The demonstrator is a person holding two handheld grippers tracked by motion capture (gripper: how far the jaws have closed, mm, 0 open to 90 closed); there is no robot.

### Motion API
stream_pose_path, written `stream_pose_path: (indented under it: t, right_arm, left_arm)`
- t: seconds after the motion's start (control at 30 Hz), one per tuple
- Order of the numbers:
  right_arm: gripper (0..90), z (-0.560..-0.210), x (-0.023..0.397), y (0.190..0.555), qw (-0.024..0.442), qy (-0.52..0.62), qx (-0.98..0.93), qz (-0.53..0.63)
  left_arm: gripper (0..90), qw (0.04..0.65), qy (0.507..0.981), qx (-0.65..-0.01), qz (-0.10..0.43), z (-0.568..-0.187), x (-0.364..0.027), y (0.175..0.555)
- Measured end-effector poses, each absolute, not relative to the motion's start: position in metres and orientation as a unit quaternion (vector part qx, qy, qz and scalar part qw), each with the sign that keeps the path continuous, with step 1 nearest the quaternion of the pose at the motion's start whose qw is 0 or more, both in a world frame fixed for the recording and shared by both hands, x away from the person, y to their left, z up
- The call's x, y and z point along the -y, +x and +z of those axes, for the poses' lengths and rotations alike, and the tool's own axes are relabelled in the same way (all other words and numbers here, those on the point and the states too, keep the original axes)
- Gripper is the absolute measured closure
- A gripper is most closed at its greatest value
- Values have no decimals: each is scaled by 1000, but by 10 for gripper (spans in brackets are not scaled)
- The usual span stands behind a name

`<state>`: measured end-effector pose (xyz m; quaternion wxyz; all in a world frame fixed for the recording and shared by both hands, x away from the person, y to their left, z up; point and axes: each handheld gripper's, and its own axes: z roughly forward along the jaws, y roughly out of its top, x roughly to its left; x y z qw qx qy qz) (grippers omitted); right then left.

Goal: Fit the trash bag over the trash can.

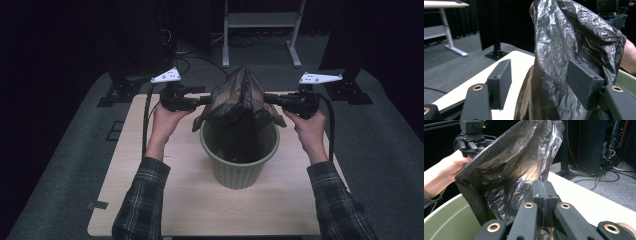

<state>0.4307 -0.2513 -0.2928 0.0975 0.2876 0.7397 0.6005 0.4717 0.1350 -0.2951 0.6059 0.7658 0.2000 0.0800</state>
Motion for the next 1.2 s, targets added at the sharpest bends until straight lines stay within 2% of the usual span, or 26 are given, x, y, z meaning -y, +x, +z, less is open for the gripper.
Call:
stream_pose_path:
  t: [0.03, 0.07, 0.17, 0.23, 0.27, 0.57, 0.87, 1.2]
  right_arm:
    - [900, -293, 252, 430, 97, 286, -740, 602]
    - [900, -293, 252, 430, 96, 284, -740, 602]
    - [900, -291, 252, 428, 96, 279, -742, 602]
    - [900, -289, 252, 425, 96, 276, -744, 601]
    - [900, -289, 252, 423, 95, 276, -746, 599]
    - [900, -288, 262, 384, 102, 251, -749, 605]
    - [900, -306, 271, 332, 91, 223, -756, 608]
    - [900, -336, 290, 300, 72, 232, -754, 610]
  left_arm:
    - [382, 606, 767, -198, 75, -297, -132, 473]
    - [438, 605, 770, -193, 66, -298, -129, 474]
    - [721, 592, 783, -179, 67, -300, -125, 472]
    - [851, 597, 781, -170, 61, -298, -127, 468]
    - [889, 599, 781, -166, 68, -296, -129, 463]
    - [896, 619, 767, -143, 88, -288, -158, 406]
    - [895, 630, 759, -131, 95, -315, -181, 349]
    - [892, 627, 765, -118, 89, -342, -186, 318]
